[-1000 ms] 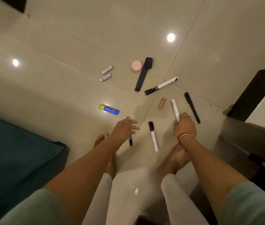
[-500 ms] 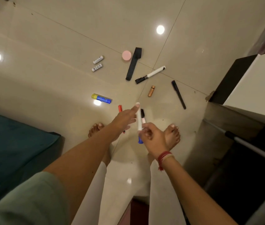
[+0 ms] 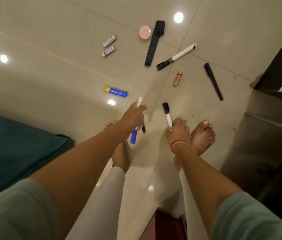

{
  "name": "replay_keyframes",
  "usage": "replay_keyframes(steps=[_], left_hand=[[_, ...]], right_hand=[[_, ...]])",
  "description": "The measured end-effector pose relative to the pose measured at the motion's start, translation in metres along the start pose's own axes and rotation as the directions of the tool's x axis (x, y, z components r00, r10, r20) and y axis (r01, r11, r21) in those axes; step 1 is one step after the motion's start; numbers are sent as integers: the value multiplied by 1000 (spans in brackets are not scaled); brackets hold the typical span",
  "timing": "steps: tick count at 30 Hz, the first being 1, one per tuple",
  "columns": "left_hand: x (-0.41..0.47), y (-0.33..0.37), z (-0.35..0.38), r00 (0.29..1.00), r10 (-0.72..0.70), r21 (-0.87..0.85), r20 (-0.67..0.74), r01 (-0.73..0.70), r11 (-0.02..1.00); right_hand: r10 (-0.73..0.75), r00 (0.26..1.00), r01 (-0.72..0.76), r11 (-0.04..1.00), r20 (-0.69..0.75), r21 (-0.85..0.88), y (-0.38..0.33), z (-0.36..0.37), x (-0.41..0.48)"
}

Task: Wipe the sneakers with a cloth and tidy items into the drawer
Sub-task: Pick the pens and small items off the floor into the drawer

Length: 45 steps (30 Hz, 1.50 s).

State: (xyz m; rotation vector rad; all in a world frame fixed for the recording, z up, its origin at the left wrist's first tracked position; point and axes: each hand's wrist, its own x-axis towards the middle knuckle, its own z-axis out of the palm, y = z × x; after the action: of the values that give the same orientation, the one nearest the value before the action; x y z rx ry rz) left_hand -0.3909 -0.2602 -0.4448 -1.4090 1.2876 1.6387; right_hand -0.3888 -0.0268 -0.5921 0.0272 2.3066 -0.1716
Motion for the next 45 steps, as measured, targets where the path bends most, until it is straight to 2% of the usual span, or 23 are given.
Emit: replay_keyframes(steps=[1,3,4,6,9,11,15,18,19,21,23,24,26,27,29,31,33,35,37,38,40,41,45], left_hand=[[2,-4,-5,999,-50,-60,7,50,997],[2,-11,-16,992,-126,-153,11,126,980],[-2,-15,-20,990,-144,-188,6,142,972],[-14,-17,-23,989,-147,-231,-23,137,963],[-33,-10,-19,994,-89,-255,-60,71,964],[-37,-2,-16,997,-64,-259,-51,49,965],[-36,14,-14,1000,-31,-195,-2,30,980],[-33,28,-21,999,38,-297,-2,-37,954],[-29,31,-25,998,65,-330,2,-60,942],[-24,34,-34,991,125,-372,42,-101,923],[-19,35,-44,980,176,-344,94,-134,929],[-18,36,-47,976,187,-323,115,-142,936],[-15,37,-49,971,200,-317,131,-151,936],[-12,37,-50,971,204,-319,125,-155,935],[-5,37,-50,972,208,-314,109,-165,935],[2,38,-47,976,194,-304,99,-156,940],[7,42,-45,984,142,-331,111,-98,938],[10,46,-44,982,75,-370,173,-6,929],[13,48,-43,972,41,-385,233,54,921],[13,49,-43,967,40,-403,253,67,913],[11,52,-41,964,44,-440,262,79,894],[8,54,-40,967,39,-449,253,82,890],[2,63,-33,963,31,-488,267,107,866]], right_hand=[[33,999,-33,999,16,-6,-23,-14,-11],[10,1000,-12,997,17,81,-77,-65,-52],[45,998,-50,987,35,153,-90,-77,-64],[-30,999,19,962,39,271,-95,-87,-83],[-183,982,146,889,43,433,-112,-114,-122],[-274,958,206,864,84,459,-128,-127,-149],[-293,951,191,804,95,563,-153,-145,-172],[-313,944,199,795,107,572,-162,-165,-159],[-296,952,200,789,75,582,-166,-170,-147],[-253,963,256,771,-88,584,-168,-170,-112],[-292,929,366,819,-229,442,-166,-167,-64],[-332,909,402,855,-251,327,-165,-173,-39],[-422,868,439,898,-261,6,-165,-191,15],[-474,844,448,880,-251,-156,-166,-200,41],[-564,810,457,777,-158,-432,-166,-215,81],[-619,784,474,632,-32,-613,-163,-222,110],[-645,763,475,526,34,-705,-160,-224,125],[-644,765,452,514,21,-729,-158,-221,128],[-621,784,439,582,-25,-684,-153,-214,118],[-598,798,438,662,-76,-608,-150,-211,108],[-496,851,419,840,-173,-346,-142,-208,79],[-457,867,420,885,-199,-203,-139,-208,58],[-422,898,440,874,-126,205,-139,-200,-47]])
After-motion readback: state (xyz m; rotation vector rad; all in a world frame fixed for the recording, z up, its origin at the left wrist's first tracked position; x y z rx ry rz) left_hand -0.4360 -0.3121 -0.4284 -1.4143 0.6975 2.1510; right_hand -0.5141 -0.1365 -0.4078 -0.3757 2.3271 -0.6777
